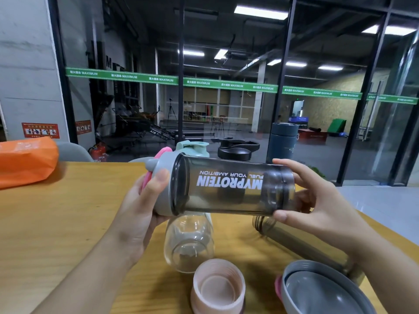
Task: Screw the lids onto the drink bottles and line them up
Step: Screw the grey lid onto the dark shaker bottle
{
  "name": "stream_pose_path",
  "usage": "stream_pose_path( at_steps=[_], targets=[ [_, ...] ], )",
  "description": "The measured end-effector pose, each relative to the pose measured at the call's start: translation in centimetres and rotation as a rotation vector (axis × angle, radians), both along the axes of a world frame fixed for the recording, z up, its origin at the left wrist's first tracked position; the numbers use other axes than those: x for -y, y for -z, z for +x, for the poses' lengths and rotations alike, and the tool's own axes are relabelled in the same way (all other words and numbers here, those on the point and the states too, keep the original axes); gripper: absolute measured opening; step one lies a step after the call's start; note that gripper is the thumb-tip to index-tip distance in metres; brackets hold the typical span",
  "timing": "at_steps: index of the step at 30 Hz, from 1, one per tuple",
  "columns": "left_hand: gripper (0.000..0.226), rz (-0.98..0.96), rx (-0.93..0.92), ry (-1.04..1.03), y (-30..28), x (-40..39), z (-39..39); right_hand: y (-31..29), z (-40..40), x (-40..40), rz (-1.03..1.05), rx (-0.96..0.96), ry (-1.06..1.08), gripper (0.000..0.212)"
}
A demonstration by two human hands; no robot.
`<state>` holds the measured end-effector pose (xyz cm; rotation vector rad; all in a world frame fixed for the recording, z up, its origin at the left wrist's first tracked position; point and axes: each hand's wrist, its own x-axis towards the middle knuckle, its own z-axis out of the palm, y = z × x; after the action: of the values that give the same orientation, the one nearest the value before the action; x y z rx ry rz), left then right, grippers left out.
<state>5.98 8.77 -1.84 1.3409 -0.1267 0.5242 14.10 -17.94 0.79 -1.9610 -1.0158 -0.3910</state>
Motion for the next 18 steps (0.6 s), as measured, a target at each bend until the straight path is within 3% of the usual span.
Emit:
stream_pose_path(
  at_steps=[4, 13, 18],
  targets=[
    [0.093, 0.044, 0.070, 0.065, -0.24, 0.36, -0.10, 0.03, -0.27, -0.33, 0.059, -0.037, -0.053, 0.046],
    [0.083, 0.032, 0.102, 0.081, -0.32, 0.49, -0.07, 0.23, -0.11, -0.59, 0.087, -0.074, 0.002, 0.039],
    [0.076, 0.017, 0.082, 0.048, -0.42, 0.57, -0.07, 0.17, -0.37, -0.71, 0.096, -0.129, -0.073, 0.053]
  ],
)
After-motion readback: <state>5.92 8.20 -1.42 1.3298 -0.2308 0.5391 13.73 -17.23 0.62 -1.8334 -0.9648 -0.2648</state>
